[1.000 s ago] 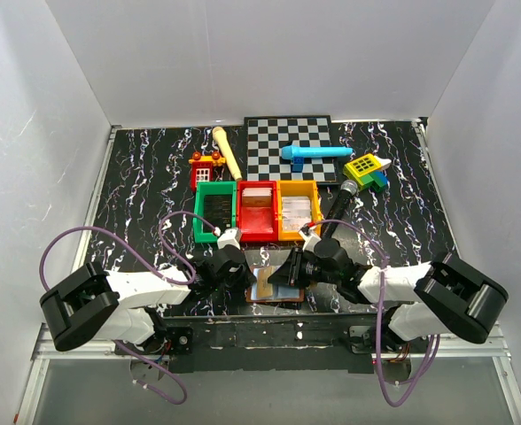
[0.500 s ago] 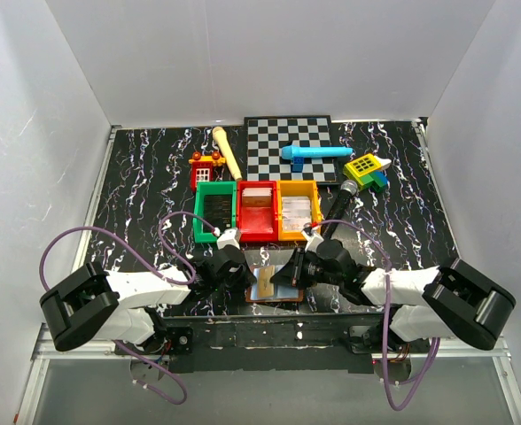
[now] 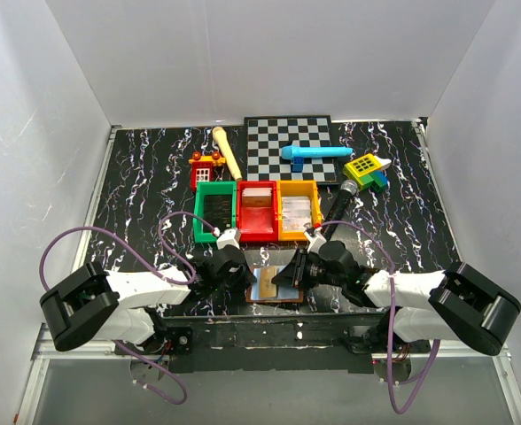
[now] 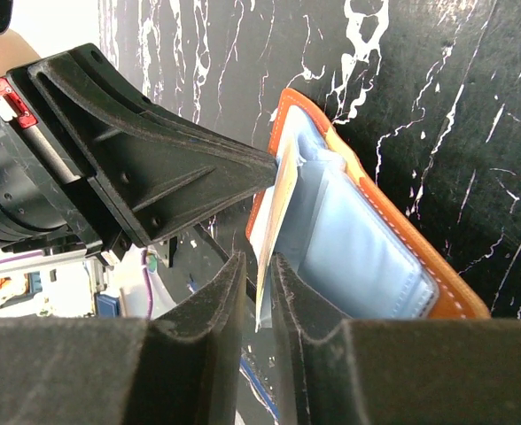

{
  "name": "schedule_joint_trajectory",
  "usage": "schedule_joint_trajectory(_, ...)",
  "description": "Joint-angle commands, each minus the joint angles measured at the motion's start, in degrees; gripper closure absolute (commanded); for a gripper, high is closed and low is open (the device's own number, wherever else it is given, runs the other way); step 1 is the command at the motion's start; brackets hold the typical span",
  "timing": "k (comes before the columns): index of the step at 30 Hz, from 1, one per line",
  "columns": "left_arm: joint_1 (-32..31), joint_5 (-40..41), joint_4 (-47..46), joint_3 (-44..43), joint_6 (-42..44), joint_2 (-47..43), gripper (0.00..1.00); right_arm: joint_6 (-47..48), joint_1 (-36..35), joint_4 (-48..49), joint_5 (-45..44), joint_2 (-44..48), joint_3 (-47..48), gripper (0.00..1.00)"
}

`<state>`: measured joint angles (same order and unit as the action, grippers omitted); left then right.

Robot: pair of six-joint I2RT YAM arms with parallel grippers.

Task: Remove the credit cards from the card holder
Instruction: Remove the credit card from the card holder.

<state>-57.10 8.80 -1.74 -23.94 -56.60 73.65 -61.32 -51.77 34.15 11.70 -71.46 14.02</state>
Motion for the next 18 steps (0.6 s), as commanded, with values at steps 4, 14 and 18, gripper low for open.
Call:
schedule_joint_trajectory(4,-0.3,-1.1,4.3,1.2,2.0,1.1,1.00,0.0,0.2,4.8,1.1,-1.4,1.0,0.70)
schedule_joint_trajectory(14,-0.3,-3.2,2.1,0.5,4.4,2.1,1.00,-0.6,0.3,7.6,2.9,-4.1,2.1,0.65)
schedule_joint_trajectory(18,-0.3,-3.7,2.1,0.3,4.9,2.8,1.00,-0.9,0.3,8.3,3.7,-5.1,2.9,0.64)
